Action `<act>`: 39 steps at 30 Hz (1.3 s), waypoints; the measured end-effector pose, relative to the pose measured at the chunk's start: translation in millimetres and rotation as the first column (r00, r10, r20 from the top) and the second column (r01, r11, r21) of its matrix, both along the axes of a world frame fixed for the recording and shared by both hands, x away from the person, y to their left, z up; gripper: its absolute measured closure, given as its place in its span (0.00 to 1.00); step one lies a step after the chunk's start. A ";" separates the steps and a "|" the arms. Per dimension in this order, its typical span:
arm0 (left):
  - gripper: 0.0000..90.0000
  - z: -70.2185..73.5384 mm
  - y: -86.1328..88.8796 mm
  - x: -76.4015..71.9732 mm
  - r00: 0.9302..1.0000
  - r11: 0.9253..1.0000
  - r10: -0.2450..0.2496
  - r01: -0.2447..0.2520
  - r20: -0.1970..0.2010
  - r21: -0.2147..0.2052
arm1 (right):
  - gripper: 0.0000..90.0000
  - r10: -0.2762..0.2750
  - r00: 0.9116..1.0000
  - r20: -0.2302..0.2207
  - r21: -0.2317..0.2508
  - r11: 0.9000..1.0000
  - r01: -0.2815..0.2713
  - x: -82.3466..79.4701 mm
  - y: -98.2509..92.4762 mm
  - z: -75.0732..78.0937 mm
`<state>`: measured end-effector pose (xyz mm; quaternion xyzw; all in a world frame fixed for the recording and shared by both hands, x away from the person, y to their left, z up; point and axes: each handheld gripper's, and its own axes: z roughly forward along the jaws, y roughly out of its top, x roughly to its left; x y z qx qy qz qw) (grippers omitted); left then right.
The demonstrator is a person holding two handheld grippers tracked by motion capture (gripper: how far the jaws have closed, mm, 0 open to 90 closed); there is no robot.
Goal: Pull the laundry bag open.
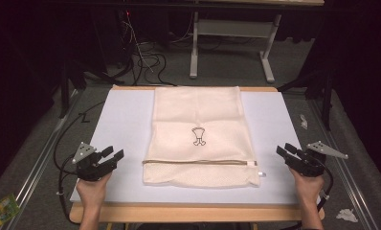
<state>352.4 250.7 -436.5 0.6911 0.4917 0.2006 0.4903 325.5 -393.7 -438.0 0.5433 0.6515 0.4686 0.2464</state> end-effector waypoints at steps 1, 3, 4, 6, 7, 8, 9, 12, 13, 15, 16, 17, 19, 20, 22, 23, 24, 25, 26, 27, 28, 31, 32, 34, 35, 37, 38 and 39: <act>0.55 -1.1 0.9 0.4 1.000 1.000 0.004 -0.004 -0.004 -0.005 | 0.62 0.001 1.000 0.000 0.000 1.000 -0.001 -0.3 -1.3 -1.4; 0.55 -2.6 2.4 1.6 1.000 1.000 0.011 -0.011 -0.009 -0.009 | 0.62 -0.006 1.000 -0.004 0.001 1.000 0.006 -0.9 -3.4 -3.3; 0.55 -3.9 3.7 2.3 1.000 1.000 0.016 -0.016 -0.009 -0.011 | 0.62 -0.010 1.000 -0.007 0.003 1.000 0.010 -1.4 -4.3 -3.8; 0.54 -5.8 5.1 2.9 1.000 1.000 0.023 -0.023 -0.009 -0.012 | 0.62 -0.018 1.000 -0.006 0.007 1.000 0.018 -1.8 -7.3 -6.1; 0.54 -6.9 5.9 3.6 1.000 1.000 0.026 -0.026 -0.013 -0.014 | 0.62 -0.022 1.000 -0.011 0.010 1.000 0.022 -1.7 -8.2 -7.5; 0.54 -8.0 6.4 4.2 0.999 1.000 0.027 -0.028 -0.016 -0.015 | 0.62 -0.025 1.000 -0.017 0.011 1.000 0.025 -1.4 -9.1 -9.0; 0.54 -9.0 6.5 4.7 0.999 0.999 0.031 -0.031 -0.018 -0.016 | 0.62 -0.027 0.999 -0.018 0.012 1.000 0.027 -0.9 -9.9 -10.5; 0.54 -11.3 6.7 7.0 0.999 0.999 0.037 -0.037 -0.026 -0.018 | 0.62 -0.034 0.999 -0.029 0.018 0.999 0.034 0.0 -10.8 -13.3; 0.54 -11.4 6.5 7.5 0.999 0.999 0.038 -0.038 -0.025 -0.017 | 0.62 -0.034 0.999 -0.027 0.012 0.999 0.035 0.5 -11.6 -13.8; 0.54 -11.9 6.2 8.6 0.999 0.999 0.041 -0.042 -0.023 -0.014 | 0.62 -0.039 0.999 -0.030 0.015 0.999 0.039 1.3 -12.5 -14.8; 0.54 -12.7 5.9 9.7 0.999 0.999 0.043 -0.043 -0.024 -0.014 | 0.62 -0.041 0.999 -0.032 0.013 0.999 0.042 2.1 -13.2 -15.8; 0.54 -13.2 5.8 10.5 0.999 0.999 0.043 -0.044 -0.026 -0.013 | 0.62 -0.049 0.998 -0.041 0.016 0.999 0.049 3.0 -13.8 -16.9; 0.54 -15.1 4.8 12.4 0.999 0.999 0.044 -0.045 -0.031 -0.010 | 0.62 -0.056 0.997 -0.048 0.017 0.998 0.057 4.3 -15.5 -18.7; 0.54 -16.0 4.1 13.3 0.998 0.999 0.045 -0.046 -0.032 -0.012 | 0.62 -0.057 0.997 -0.049 0.018 0.998 0.058 4.9 -16.3 -19.7; 0.54 -17.2 2.8 15.2 0.998 0.999 0.046 -0.046 -0.032 -0.011 | 0.62 -0.062 0.997 -0.052 0.014 0.998 0.063 6.3 -17.2 -21.0; 0.54 -17.9 2.3 16.0 0.998 0.999 0.046 -0.046 -0.031 -0.006 | 0.62 -0.065 0.996 -0.055 0.014 0.998 0.066 6.7 -17.4 -21.5; 0.54 -18.5 1.7 16.6 0.998 0.999 0.047 -0.047 -0.032 -0.005 | 0.62 -0.066 0.996 -0.055 0.014 0.998 0.067 7.4 -17.8 -22.4; 0.54 -19.3 1.5 17.4 0.998 0.999 0.047 -0.047 -0.033 -0.004 | 0.62 -0.068 0.996 -0.059 0.014 0.998 0.069 7.9 -17.9 -23.3; 0.54 -20.1 1.1 18.2 0.998 0.999 0.046 -0.046 -0.035 -0.004 | 0.62 -0.069 0.996 -0.061 0.012 0.998 0.069 8.7 -18.1 -24.3; 0.54 -21.0 0.7 19.1 0.998 0.999 0.048 -0.048 -0.036 -0.002 | 0.62 -0.070 0.995 -0.064 0.011 0.997 0.071 9.3 -18.3 -25.2; 0.54 -21.9 0.3 19.9 0.998 0.999 0.050 -0.050 -0.038 -0.003 | 0.62 -0.073 0.995 -0.069 0.013 0.997 0.074 9.5 -18.4 -25.9; 0.54 -24.0 -0.4 22.5 0.998 0.999 0.052 -0.052 -0.044 0.002 | 0.62 -0.079 0.994 -0.074 0.009 0.997 0.080 10.7 -18.7 -26.9; 0.54 -25.1 -1.6 24.3 0.997 0.998 0.054 -0.053 -0.046 0.016 | 0.62 -0.081 0.994 -0.073 0.004 0.997 0.081 11.1 -18.8 -26.9; 0.54 -27.6 -3.6 26.6 0.997 0.998 0.057 -0.055 -0.051 0.039 | 0.62 -0.083 0.994 -0.073 -0.012 0.997 0.083 12.5 -19.2 -27.3; 0.54 -28.3 -3.9 27.2 0.997 0.998 0.056 -0.054 -0.052 0.044 | 0.62 -0.087 0.993 -0.079 -0.018 0.996 0.085 13.3 -18.9 -28.2; 0.54 -30.5 -5.4 29.1 0.997 0.997 0.059 -0.057 -0.055 0.048 | 0.62 -0.087 0.992 -0.086 -0.021 0.996 0.085 15.1 -18.6 -29.7; 0.54 -31.2 -5.9 29.8 0.997 0.997 0.060 -0.057 -0.055 0.051 | 0.62 -0.087 0.992 -0.089 -0.023 0.996 0.085 15.8 -18.2 -30.4; 0.54 -32.1 -6.8 30.8 0.996 0.997 0.061 -0.058 -0.058 0.051 | 0.62 -0.089 0.992 -0.093 -0.024 0.996 0.087 16.3 -17.6 -30.7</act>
